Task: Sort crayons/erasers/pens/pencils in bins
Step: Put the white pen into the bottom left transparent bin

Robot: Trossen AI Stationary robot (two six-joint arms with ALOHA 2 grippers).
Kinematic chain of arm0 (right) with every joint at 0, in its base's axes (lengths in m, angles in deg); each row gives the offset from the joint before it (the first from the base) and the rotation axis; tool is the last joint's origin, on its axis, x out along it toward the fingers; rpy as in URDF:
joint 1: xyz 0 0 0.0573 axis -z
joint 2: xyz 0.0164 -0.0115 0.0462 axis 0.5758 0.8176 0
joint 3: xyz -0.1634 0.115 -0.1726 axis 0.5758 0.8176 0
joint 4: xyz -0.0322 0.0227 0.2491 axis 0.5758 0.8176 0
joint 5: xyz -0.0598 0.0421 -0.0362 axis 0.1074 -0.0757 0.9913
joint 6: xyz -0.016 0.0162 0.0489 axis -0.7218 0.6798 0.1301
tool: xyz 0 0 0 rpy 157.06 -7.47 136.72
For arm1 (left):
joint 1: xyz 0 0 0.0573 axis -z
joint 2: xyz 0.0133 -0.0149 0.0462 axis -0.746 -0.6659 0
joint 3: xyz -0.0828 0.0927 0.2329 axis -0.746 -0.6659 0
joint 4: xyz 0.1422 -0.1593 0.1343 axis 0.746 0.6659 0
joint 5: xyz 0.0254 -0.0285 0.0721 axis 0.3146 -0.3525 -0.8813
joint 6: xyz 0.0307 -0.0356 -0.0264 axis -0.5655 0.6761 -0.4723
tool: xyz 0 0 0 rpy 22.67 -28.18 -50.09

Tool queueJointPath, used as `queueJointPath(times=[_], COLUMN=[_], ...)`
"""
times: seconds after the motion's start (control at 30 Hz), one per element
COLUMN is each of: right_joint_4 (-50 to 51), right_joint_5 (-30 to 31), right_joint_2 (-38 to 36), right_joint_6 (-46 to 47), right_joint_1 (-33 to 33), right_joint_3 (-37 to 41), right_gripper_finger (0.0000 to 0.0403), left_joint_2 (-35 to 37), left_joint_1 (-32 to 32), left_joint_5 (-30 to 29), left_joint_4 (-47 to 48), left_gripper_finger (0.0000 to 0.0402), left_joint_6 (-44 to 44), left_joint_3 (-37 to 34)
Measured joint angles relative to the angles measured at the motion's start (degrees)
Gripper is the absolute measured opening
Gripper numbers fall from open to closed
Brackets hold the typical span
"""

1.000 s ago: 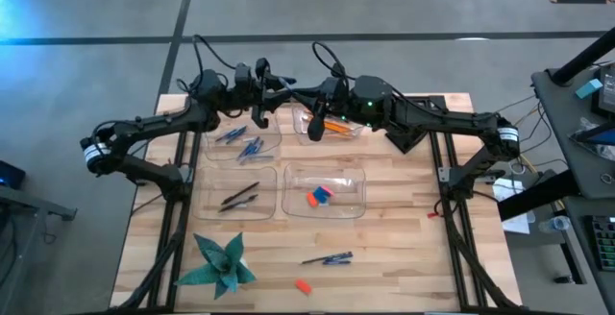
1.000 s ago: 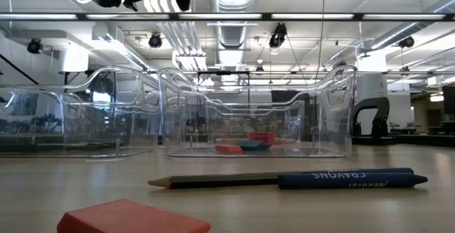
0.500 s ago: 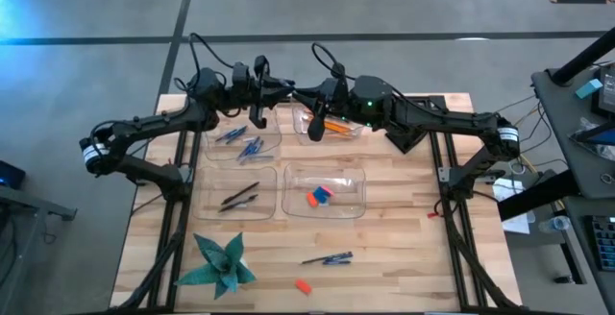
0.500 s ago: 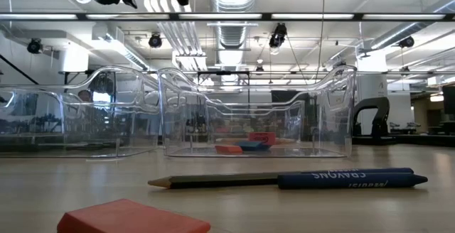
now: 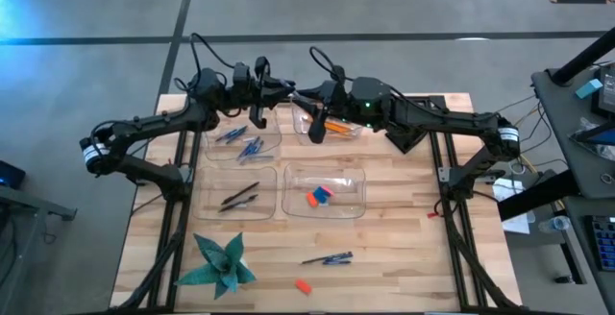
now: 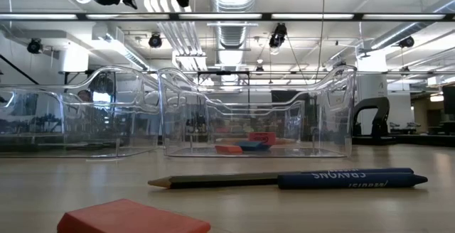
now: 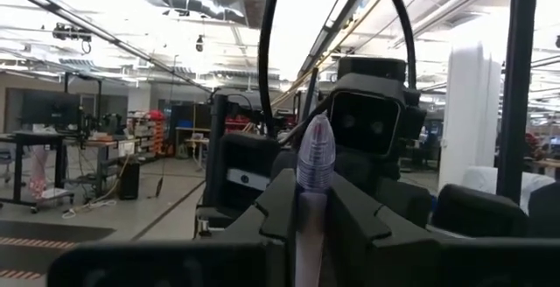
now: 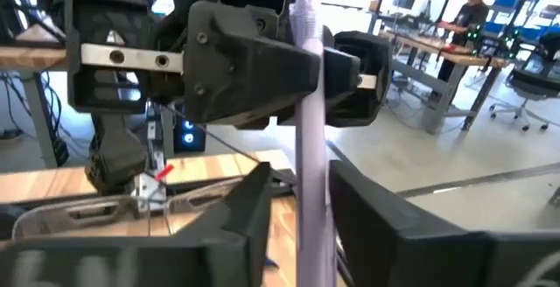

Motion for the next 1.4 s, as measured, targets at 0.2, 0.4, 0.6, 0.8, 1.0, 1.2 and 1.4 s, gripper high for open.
queueJointPath(times=[0.2,0.4,0.6,0.8,1.0,1.2,1.4], right_joint_4=[6.7,20.7,33.2,40.4,43.5,44.3,44.4], right_joint_5=[0.1,0.2,0.2,-1.3,-6.2,-11.1,-12.0], right_joint_2=[-2.9,-9.3,-13.2,-12.8,-10.2,-7.7,-4.5], right_joint_6=[-0.7,3.4,9.5,14.2,22.1,28.8,30.7], right_joint_1=[1.3,5.3,8.3,8.2,6.2,0.3,-10.1], right_joint_3=[0.0,0.0,0.0,0.0,0.0,0.0,0.0], right_gripper_finger=[0.0176,0.0199,0.0201,0.0201,0.0201,0.0201,0.0201], left_joint_2=[0.0,0.0,-1.3,-3.6,-4.1,-0.9,1.1], left_joint_1=[0.0,0.0,0.8,4.6,9.5,15.6,27.9], left_joint_5=[-0.6,-7.0,-6.4,-2.9,0.1,-3.6,-13.9], left_joint_4=[0.4,11.4,19.6,28.1,47.0,76.5,92.6], left_gripper_finger=[0.0023,0.0023,0.0023,0.0023,0.0023,0.0023,0.0023], left_joint_6=[0.0,-1.1,4.5,9.1,6.4,5.0,6.4], left_joint_3=[0.0,0.0,1.8,4.7,11.1,15.7,15.3])
